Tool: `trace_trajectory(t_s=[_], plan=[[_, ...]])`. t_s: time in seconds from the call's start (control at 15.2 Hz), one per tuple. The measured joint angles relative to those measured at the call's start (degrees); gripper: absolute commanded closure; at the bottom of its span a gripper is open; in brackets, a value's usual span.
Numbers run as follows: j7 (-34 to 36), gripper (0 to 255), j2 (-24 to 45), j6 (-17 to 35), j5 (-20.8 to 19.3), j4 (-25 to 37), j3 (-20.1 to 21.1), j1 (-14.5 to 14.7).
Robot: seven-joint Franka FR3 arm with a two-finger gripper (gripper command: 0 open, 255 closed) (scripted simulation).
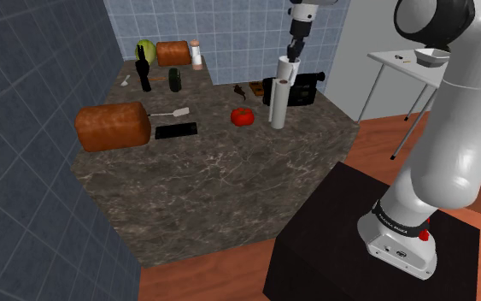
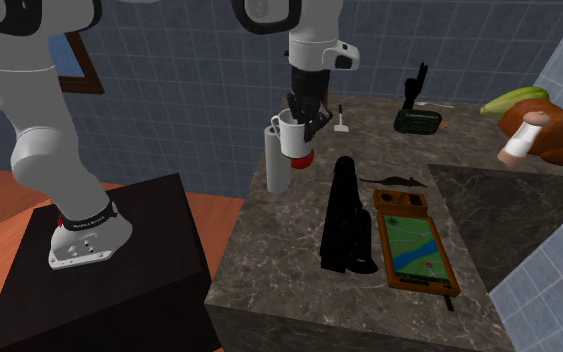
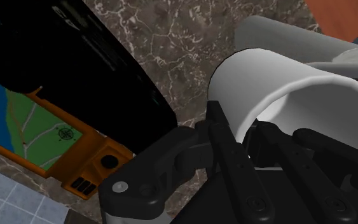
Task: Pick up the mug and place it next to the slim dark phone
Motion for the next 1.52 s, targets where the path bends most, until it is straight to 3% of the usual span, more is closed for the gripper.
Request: trace_trajectory(t_s=[0.26,0.92,1.52], plan=[[5.67,255,-1.25,0.77,-1.02,-1.07,1.96,3.75],[17.58,255,2.26,1.18,-0.35,3.17,6.71,10.64],[26.50,255,11.94,-2.79,2.29,17.20,10.35,14.13]])
